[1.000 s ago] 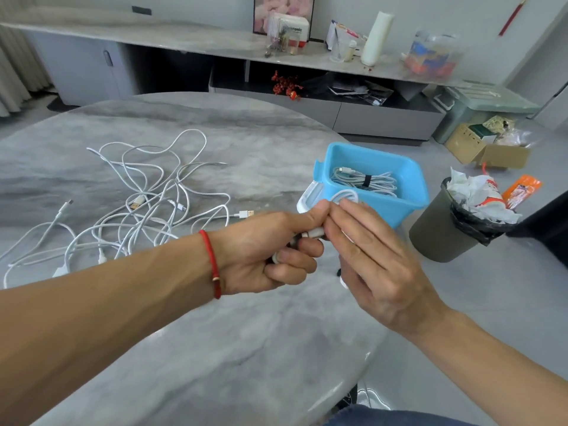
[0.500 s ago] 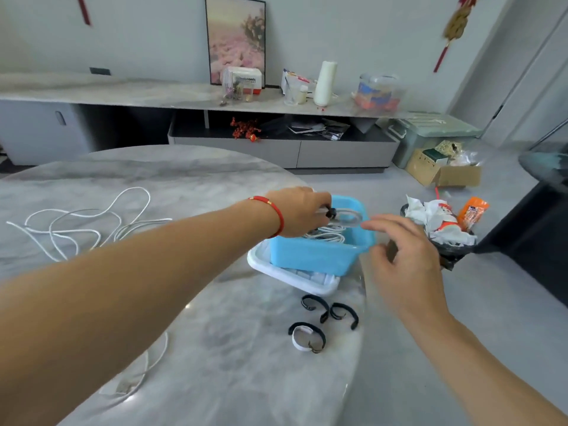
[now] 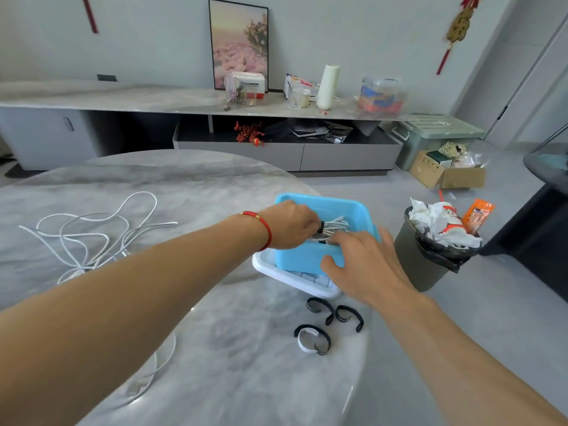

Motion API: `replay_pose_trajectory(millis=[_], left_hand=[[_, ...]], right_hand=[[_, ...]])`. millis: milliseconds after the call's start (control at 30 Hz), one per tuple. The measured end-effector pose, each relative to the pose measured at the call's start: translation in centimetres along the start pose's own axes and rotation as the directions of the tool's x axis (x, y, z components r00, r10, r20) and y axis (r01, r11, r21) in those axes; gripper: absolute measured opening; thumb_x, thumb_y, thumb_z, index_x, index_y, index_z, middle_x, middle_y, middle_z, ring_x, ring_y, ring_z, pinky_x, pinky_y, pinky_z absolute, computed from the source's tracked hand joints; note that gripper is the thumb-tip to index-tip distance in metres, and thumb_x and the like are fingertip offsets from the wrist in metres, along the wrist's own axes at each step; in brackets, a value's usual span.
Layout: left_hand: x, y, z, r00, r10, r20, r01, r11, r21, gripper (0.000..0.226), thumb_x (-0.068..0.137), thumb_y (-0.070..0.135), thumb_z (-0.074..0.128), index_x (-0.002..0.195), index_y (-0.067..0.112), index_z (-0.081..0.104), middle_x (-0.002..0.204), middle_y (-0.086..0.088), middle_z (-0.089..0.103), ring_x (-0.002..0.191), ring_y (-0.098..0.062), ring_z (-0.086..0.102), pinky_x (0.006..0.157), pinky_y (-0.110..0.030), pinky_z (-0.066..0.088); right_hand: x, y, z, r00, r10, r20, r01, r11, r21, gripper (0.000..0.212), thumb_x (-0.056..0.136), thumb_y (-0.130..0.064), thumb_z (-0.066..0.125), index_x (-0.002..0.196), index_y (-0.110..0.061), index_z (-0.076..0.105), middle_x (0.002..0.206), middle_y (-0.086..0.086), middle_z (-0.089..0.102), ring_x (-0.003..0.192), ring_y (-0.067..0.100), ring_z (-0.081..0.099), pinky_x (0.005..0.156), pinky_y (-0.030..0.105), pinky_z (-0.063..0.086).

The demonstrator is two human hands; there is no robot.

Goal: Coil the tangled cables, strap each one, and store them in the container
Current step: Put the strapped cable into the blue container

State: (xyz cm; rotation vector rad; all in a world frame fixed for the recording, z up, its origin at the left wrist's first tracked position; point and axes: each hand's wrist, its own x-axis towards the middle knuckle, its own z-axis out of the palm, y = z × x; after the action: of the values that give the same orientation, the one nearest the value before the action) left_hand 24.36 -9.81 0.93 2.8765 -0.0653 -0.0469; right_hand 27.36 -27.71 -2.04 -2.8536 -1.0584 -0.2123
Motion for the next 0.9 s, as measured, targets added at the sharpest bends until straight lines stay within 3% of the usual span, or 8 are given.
replay_pose_trajectory(millis=[133, 267, 467, 567, 667, 767, 833, 900], left_hand=[[-6.4, -2.5, -0.2, 0.935, -0.004, -0.355, -0.045, 0.991, -0.128, 0.033, 0.094, 0.005, 0.049, 0.121, 0.013, 0.066, 0.115, -0.01, 0.067, 0.11, -0.029, 0.057, 0.095, -0.039, 0.042], [-16.6, -7.9, -0.1, 0.879, -0.155, -0.45, 0.092, 0.983, -0.159, 0.029, 0.085, -0.004, 0.057, 0.105, 0.012, 0.072, 0.098, -0.003, 0.071, 0.095, -0.026, 0.064, 0.087, -0.034, 0.047], [-26.2, -11.7, 1.5, 0.952, -0.212, -0.22, 0.199, 0.977, -0.083, 0.021, 0.091, 0.012, 0.059, 0.105, 0.018, 0.073, 0.107, 0.002, 0.071, 0.104, -0.021, 0.063, 0.096, -0.031, 0.044], [-28.6, -12.2, 3.0, 0.978, -0.167, -0.121, 0.157, 0.984, -0.087, 0.03, 0.094, 0.02, 0.059, 0.124, 0.02, 0.065, 0.123, 0.002, 0.064, 0.117, -0.018, 0.056, 0.101, -0.024, 0.038], [-29.8, -12.1, 4.4, 0.995, -0.089, -0.053, 0.083, 0.991, -0.101, 0.057, 0.086, 0.02, 0.063, 0.141, 0.017, 0.049, 0.138, 0.001, 0.053, 0.131, -0.016, 0.045, 0.111, -0.028, 0.034], [-29.3, -11.6, 5.2, 0.986, -0.108, -0.129, 0.083, 0.979, -0.185, 0.066, 0.087, 0.034, 0.069, 0.144, 0.017, 0.041, 0.14, 0.0, 0.051, 0.13, -0.016, 0.046, 0.109, -0.024, 0.032], [-28.0, -11.4, 4.8, 0.955, -0.232, -0.184, 0.159, 0.926, -0.344, 0.058, 0.088, 0.04, 0.07, 0.138, 0.023, 0.047, 0.134, 0.004, 0.057, 0.122, -0.013, 0.051, 0.098, -0.015, 0.033], [-26.5, -11.5, 4.1, 0.919, -0.327, -0.22, 0.196, 0.864, -0.463, 0.037, 0.089, 0.041, 0.069, 0.123, 0.03, 0.057, 0.115, 0.009, 0.063, 0.106, -0.008, 0.055, 0.082, -0.006, 0.033]], right_hand=[[0.7, -4.0, -1.5, 0.975, -0.15, -0.165, 0.169, 0.979, 0.112, 0.021, 0.093, -0.031, 0.058, 0.106, -0.021, 0.072, 0.102, -0.003, 0.073, 0.104, 0.024, 0.063, 0.107, 0.04, 0.034], [0.1, -11.2, -0.8, 0.895, -0.443, 0.047, 0.411, 0.862, 0.295, 0.02, 0.093, -0.024, 0.058, 0.106, -0.024, 0.072, 0.102, -0.002, 0.074, 0.098, 0.023, 0.066, 0.088, 0.038, 0.051], [-2.7, -21.1, 3.8, 0.578, -0.705, 0.411, 0.648, 0.703, 0.293, 0.023, 0.09, -0.042, 0.07, 0.102, -0.023, 0.066, 0.101, -0.003, 0.066, 0.091, 0.021, 0.06, 0.07, 0.031, 0.041], [-3.0, -23.4, 4.8, 0.526, -0.715, 0.461, 0.687, 0.677, 0.266, 0.022, 0.092, -0.041, 0.07, 0.091, -0.024, 0.056, 0.1, 0.001, 0.064, 0.09, 0.025, 0.061, 0.068, 0.034, 0.039], [-2.5, -23.1, 3.4, 0.585, -0.709, 0.394, 0.625, 0.703, 0.339, 0.018, 0.094, -0.034, 0.068, 0.084, -0.023, 0.057, 0.089, -0.003, 0.062, 0.084, 0.021, 0.058, 0.071, 0.036, 0.044], [-2.2, -22.1, 0.4, 0.752, -0.63, 0.194, 0.461, 0.713, 0.528, 0.018, 0.092, -0.034, 0.069, 0.079, -0.023, 0.065, 0.084, -0.008, 0.064, 0.08, 0.013, 0.06, 0.076, 0.033, 0.049], [-2.2, -21.6, -1.7, 0.87, -0.485, 0.088, 0.263, 0.608, 0.749, 0.019, 0.087, -0.035, 0.068, 0.072, -0.025, 0.064, 0.085, -0.011, 0.067, 0.08, 0.006, 0.061, 0.078, 0.026, 0.046], [-2.1, -21.4, -3.4, 0.915, -0.398, 0.068, 0.085, 0.355, 0.931, 0.02, 0.087, -0.027, 0.061, 0.073, -0.012, 0.06, 0.1, -0.004, 0.074, 0.097, 0.007, 0.066, 0.092, 0.031, 0.046]])
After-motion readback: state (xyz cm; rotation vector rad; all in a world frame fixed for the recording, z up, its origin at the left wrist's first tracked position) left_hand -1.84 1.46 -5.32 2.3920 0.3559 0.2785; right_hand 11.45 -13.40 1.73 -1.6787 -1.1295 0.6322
